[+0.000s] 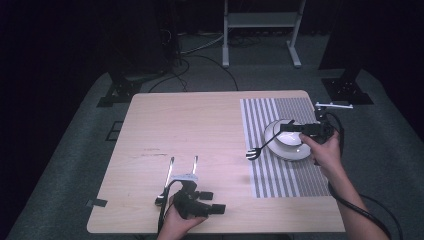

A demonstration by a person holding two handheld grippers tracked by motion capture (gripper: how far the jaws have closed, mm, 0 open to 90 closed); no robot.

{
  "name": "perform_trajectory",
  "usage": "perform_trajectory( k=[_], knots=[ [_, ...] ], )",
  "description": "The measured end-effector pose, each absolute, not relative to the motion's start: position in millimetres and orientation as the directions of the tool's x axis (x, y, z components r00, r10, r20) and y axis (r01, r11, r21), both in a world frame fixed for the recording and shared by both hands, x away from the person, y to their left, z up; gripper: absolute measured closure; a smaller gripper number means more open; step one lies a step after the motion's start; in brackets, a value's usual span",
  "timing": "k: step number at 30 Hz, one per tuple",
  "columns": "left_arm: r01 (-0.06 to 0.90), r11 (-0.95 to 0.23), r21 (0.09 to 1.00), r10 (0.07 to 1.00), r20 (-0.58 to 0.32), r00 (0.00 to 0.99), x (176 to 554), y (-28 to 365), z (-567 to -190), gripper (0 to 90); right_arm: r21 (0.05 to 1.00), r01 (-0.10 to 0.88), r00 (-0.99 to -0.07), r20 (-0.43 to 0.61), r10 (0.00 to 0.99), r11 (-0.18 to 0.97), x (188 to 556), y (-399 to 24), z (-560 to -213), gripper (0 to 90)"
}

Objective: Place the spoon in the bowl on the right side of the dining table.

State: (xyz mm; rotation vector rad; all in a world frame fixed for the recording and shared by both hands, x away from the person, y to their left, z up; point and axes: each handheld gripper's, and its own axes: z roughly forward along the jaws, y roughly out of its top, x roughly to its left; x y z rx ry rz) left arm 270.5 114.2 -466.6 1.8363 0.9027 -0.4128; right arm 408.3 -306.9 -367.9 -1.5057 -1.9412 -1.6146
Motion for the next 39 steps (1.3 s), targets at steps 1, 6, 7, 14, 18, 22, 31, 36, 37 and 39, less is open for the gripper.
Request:
perform_trajectory(
  k=[1,6,7,14,18,22,31,36,37,39],
  knots=[
    [0.740,-0.214,0.637,0.396,-0.636,0.662,270,114,-467,4.6,0.615,0.779,-0.458,0.689,0.561,-0.120,408,-308,-367,89.2],
    [0.740,-0.219,0.636,0.396,-0.635,0.663,270,113,-467,4.6,0.618,0.774,-0.450,0.689,0.569,-0.136,409,-315,-364,89.1],
    [0.740,-0.219,0.636,0.396,-0.635,0.663,270,113,-467,4.5,0.618,0.774,-0.450,0.689,0.569,-0.136,409,-315,-364,89.1],
    [0.740,-0.216,0.636,0.397,-0.635,0.662,271,114,-467,4.6,0.621,0.768,-0.432,0.682,0.590,-0.156,412,-324,-361,89.1],
    [0.741,-0.217,0.636,0.397,-0.636,0.662,271,114,-467,4.6,0.622,0.765,-0.426,0.683,0.594,-0.166,412,-327,-360,89.1],
    [0.738,-0.219,0.638,0.397,-0.633,0.665,270,114,-467,4.6,0.621,0.760,-0.412,0.687,0.599,-0.190,414,-334,-357,89.1],
    [0.741,-0.219,0.635,0.398,-0.635,0.662,271,114,-467,4.5,0.617,0.752,-0.380,0.694,0.612,-0.233,418,-347,-357,89.1],
    [0.741,-0.217,0.636,0.398,-0.635,0.662,271,115,-467,4.6,0.615,0.746,-0.361,0.695,0.622,-0.255,419,-355,-357,89.1],
    [0.741,-0.217,0.636,0.398,-0.635,0.662,271,115,-467,4.6,0.615,0.746,-0.361,0.695,0.622,-0.255,419,-355,-357,89.1],
    [0.742,-0.217,0.635,0.399,-0.636,0.661,271,115,-467,4.6,0.616,0.744,-0.355,0.693,0.628,-0.259,419,-358,-357,89.0]
  ],
)
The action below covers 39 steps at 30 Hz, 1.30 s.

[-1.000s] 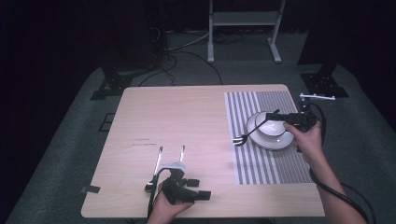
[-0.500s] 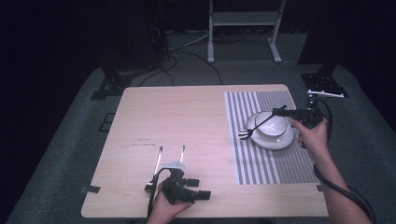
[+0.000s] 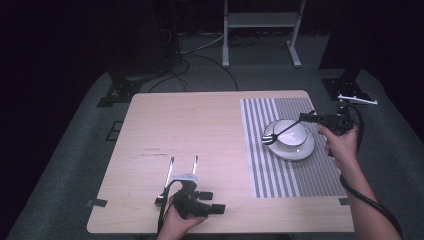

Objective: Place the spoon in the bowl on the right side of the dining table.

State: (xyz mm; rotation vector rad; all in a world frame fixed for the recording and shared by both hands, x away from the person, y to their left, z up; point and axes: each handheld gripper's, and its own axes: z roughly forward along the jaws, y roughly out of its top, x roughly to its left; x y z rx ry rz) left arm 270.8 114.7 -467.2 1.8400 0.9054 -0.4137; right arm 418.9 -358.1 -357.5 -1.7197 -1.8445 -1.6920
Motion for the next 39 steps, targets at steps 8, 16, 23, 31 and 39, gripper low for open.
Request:
perform_trajectory(
  k=[8,16,23,31,39],
  knots=[
    [0.741,-0.217,0.635,0.400,-0.635,0.661,271,115,-467,4.6,0.614,0.734,-0.325,0.692,0.645,-0.288,420,-369,-359,89.0],
    [0.742,-0.215,0.635,0.401,-0.636,0.660,271,116,-467,4.5,0.611,0.725,-0.294,0.692,0.660,-0.317,421,-379,-361,88.9],
    [0.741,-0.215,0.636,0.400,-0.635,0.661,271,115,-467,4.6,0.609,0.715,-0.268,0.692,0.670,-0.343,421,-388,-361,88.9],
    [0.743,-0.211,0.636,0.401,-0.636,0.659,271,116,-467,4.5,0.601,0.704,-0.238,0.701,0.672,-0.378,419,-398,-364,88.9],
    [0.744,-0.210,0.634,0.400,-0.639,0.657,272,116,-468,4.5,0.603,0.698,-0.210,0.689,0.694,-0.388,418,-404,-370,88.9]
  ],
)
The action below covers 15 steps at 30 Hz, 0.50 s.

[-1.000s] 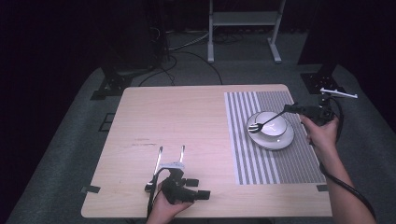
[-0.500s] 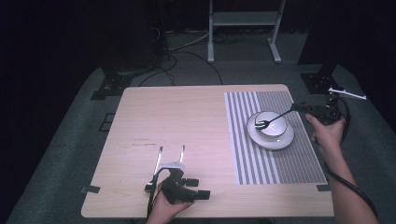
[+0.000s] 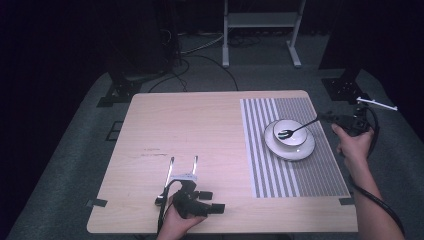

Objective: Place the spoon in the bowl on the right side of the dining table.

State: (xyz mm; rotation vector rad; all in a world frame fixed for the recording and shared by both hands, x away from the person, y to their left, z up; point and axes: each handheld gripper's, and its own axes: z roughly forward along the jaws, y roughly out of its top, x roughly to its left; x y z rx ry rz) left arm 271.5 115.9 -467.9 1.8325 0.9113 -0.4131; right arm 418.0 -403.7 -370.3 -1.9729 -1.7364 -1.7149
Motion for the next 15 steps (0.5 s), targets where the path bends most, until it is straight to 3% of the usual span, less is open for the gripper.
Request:
perform_trajectory(
  k=[15],
  knots=[
    [0.744,-0.210,0.634,0.403,-0.638,0.657,272,117,-469,4.5,0.594,0.696,-0.165,0.679,0.715,-0.403,417,-408,-387,88.8]
  ],
)
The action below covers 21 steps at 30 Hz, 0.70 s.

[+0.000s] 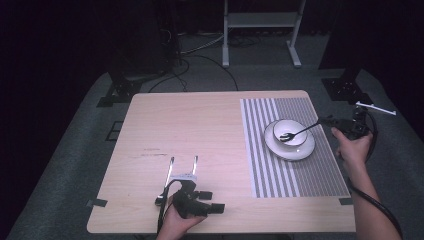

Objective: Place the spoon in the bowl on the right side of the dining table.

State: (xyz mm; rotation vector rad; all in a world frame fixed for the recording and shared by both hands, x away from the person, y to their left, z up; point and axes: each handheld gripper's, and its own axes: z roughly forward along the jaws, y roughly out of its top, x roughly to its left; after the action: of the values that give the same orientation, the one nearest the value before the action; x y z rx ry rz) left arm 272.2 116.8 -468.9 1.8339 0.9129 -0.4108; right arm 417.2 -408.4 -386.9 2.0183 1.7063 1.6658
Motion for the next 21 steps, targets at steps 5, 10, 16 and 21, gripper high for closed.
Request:
perform_trajectory(
  k=[5,10,16,21],
  knots=[
    [0.744,-0.208,0.635,0.403,-0.638,0.656,272,117,-469,4.6,0.587,0.696,-0.150,0.682,0.716,-0.414,417,-412,-392,88.6],
    [0.746,-0.208,0.633,0.405,-0.638,0.655,272,116,-469,4.6,0.584,0.698,-0.143,0.680,0.719,-0.414,417,-412,-396,88.6],
    [0.744,-0.206,0.635,0.406,-0.636,0.656,272,117,-468,4.5,0.575,0.701,-0.132,0.686,0.716,-0.421,418,-413,-403,88.5],
    [0.744,-0.206,0.635,0.406,-0.636,0.656,272,117,-469,4.6,0.570,0.706,-0.130,0.688,0.714,-0.421,418,-414,-407,88.2]
  ],
)
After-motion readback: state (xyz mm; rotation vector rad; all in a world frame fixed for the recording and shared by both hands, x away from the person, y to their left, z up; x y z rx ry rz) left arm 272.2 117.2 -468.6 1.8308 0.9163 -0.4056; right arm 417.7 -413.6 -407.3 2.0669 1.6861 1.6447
